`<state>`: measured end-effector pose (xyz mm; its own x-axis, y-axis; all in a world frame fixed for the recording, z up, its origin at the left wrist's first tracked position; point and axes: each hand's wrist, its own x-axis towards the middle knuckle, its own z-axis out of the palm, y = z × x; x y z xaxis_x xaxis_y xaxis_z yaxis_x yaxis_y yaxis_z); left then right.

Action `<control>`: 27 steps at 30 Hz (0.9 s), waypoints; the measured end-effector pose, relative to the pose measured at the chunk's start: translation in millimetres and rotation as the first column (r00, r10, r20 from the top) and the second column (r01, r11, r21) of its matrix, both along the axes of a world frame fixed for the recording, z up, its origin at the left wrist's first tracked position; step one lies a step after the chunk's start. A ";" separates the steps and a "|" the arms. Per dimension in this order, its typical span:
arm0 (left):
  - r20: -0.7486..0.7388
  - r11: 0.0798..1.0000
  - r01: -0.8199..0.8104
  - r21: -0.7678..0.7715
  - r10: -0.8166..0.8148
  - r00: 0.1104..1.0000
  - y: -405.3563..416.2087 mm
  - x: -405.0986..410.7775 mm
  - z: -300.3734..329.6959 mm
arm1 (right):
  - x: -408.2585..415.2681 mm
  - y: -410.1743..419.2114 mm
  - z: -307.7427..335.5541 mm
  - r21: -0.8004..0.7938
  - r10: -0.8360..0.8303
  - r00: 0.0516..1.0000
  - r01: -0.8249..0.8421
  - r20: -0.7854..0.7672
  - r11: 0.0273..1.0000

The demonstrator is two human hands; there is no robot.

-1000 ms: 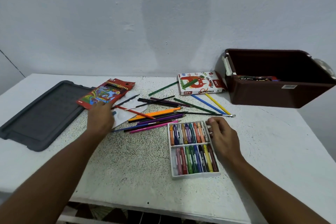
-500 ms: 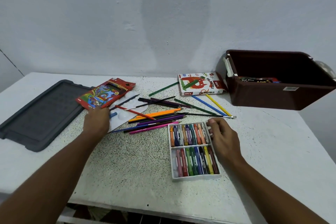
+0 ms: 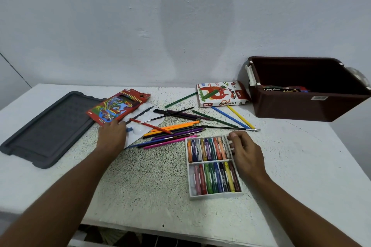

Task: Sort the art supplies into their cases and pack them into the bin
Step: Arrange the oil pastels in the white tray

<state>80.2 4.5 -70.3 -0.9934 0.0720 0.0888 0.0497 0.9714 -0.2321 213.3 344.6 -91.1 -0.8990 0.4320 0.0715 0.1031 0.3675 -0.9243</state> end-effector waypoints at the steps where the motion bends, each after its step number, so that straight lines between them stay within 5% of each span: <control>1: -0.018 1.000 -0.002 -0.006 0.002 1.000 2.7 1.6 1.8 | 0.2 0.3 -0.1 0.001 0.001 1.000 -0.001 -0.001 1.000; 4: -0.111 0.994 0.091 0.065 -0.084 0.990 12.5 4.1 7.1 | 0.8 0.6 -0.4 0.006 0.000 1.000 0.000 -0.006 1.000; 6: -0.194 0.932 0.325 0.161 -0.293 0.936 23.3 3.9 8.3 | 0.6 0.9 -1.9 0.003 -0.003 1.000 0.003 -0.003 1.000; 11: -0.222 0.540 0.811 0.225 -0.782 0.582 77.1 33.6 16.3 | 1.3 1.5 -3.1 -0.014 0.002 1.000 -0.002 -0.001 1.000; 17: -0.042 0.311 0.926 0.216 -0.944 0.327 107.8 68.1 4.9 | 1.4 1.7 0.2 -0.012 -0.001 1.000 0.000 -0.012 1.000; 27: -0.037 0.194 0.952 0.235 -0.977 0.209 104.7 87.2 6.4 | 1.2 1.2 -3.5 0.017 -0.004 1.000 0.004 0.010 1.000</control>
<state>167.4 109.2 -63.9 -0.1586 0.9773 0.1402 0.9871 0.1600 0.0014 214.5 345.8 -94.6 -0.8980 0.4345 0.0696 0.1141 0.3825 -0.9169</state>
